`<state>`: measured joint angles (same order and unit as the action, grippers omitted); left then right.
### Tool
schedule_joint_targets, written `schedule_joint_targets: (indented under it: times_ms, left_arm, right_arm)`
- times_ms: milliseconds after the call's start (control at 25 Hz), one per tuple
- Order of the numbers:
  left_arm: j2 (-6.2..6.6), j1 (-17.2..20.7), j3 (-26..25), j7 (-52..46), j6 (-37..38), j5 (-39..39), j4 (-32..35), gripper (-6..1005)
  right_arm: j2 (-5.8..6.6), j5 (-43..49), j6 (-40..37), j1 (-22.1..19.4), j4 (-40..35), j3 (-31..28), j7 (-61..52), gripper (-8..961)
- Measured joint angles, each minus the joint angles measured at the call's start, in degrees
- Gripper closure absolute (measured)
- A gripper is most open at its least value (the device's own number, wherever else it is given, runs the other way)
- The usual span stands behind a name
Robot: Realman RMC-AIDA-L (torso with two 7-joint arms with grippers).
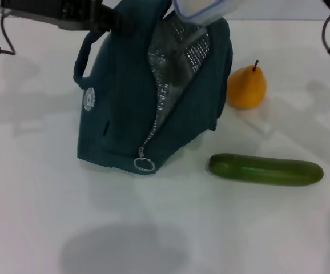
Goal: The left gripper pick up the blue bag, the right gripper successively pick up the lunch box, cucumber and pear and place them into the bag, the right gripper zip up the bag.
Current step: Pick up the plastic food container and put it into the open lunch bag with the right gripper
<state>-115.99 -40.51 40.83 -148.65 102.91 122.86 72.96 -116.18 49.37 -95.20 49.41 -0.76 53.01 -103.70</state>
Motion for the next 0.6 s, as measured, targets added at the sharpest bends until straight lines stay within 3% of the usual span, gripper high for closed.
schedule_joint_targets:
  times_ms: [600]
  left_arm:
    - [0.5, 0.3, 0.0, 0.9, -2.2, -2.8, -4.8, 954]
  right_arm:
    - [-0.01, 1.4, 5.3, -1.3, 0.6, 8.5, 0.9, 853]
